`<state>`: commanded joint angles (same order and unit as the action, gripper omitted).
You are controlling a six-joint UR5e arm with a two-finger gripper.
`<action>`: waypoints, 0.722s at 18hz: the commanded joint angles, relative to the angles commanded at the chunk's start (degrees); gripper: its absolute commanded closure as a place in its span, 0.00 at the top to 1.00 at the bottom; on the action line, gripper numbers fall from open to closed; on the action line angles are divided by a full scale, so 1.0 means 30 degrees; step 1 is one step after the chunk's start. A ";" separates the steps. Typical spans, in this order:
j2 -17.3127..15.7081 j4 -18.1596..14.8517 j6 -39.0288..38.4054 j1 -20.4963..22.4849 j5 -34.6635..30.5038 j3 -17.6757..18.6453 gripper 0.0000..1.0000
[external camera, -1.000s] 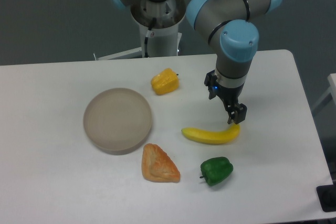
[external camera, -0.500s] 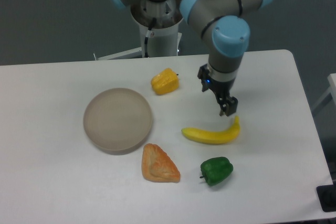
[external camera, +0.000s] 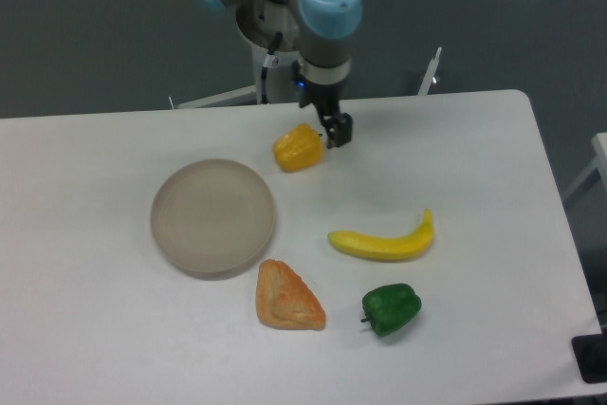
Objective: Pick up the yellow pepper from the table
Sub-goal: 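Lower the gripper onto the yellow pepper and close on it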
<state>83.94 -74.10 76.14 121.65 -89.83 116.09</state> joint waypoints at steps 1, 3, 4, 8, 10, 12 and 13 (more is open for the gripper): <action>0.0058 0.0061 -0.0589 -0.0178 -0.0029 0.0323 1.00; 0.0233 0.0236 -0.0888 -0.0267 -0.0088 0.0910 1.00; 0.0321 0.0469 -0.0830 -0.0296 -0.0088 0.0971 1.00; 0.0468 0.0909 -0.0683 -0.0326 -0.0175 0.1380 1.00; 0.0790 0.2486 -0.0654 -0.0326 -0.0175 0.1790 1.00; 0.1053 0.3078 -0.0683 -0.0326 -0.0233 0.1879 1.00; 0.1171 0.3166 -0.0654 -0.0326 -0.0263 0.1879 1.00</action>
<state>87.45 -64.60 74.18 120.67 -90.61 121.73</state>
